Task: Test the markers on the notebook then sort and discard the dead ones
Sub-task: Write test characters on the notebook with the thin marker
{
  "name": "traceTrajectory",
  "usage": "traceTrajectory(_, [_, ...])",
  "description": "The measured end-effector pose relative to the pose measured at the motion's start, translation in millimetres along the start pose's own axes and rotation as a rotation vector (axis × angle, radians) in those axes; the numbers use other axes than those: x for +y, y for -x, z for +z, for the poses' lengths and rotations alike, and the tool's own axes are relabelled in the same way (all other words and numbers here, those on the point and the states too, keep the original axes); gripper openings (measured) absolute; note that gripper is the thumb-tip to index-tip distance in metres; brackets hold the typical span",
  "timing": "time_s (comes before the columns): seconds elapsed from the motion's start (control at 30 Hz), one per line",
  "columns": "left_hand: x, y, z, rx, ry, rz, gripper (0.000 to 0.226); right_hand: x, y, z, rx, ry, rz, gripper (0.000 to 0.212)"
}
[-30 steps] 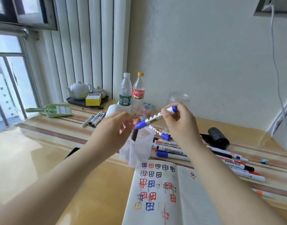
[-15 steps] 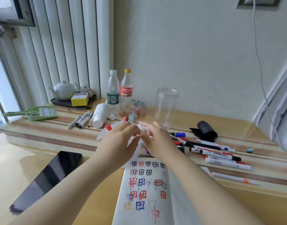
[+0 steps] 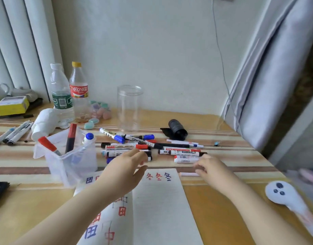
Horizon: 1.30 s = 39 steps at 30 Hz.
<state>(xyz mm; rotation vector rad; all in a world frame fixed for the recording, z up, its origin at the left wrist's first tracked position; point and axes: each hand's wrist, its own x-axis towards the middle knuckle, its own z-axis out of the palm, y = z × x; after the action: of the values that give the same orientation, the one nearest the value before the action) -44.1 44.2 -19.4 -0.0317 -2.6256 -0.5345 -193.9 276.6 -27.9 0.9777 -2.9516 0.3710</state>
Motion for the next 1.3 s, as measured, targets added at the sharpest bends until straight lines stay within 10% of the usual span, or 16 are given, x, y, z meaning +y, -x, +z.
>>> traceTrajectory(0.5, [3.4, -2.2, 12.5, -0.004, -0.023, 0.097, 0.026, -74.3, 5.4, 8.3, 0.318, 0.213, -0.526, 0.015])
traceTrajectory(0.8, [-30.1, 33.0, -12.9, -0.212, -0.152, -0.072, 0.02, -116.0, 4.7, 35.8, 0.033, 0.065, -0.534, 0.027])
traceTrajectory(1.17, [-46.2, 52.8, -11.4, -0.23, -0.206, 0.13, 0.059, -134.1, 12.3, 51.8, 0.146, 0.068, -0.644, 0.051])
traceTrajectory(1.3, [-41.8, 45.8, -6.8, -0.327, -0.244, 0.049, 0.033, -136.8, 10.5, 53.1, 0.009, 0.015, -0.59, 0.054])
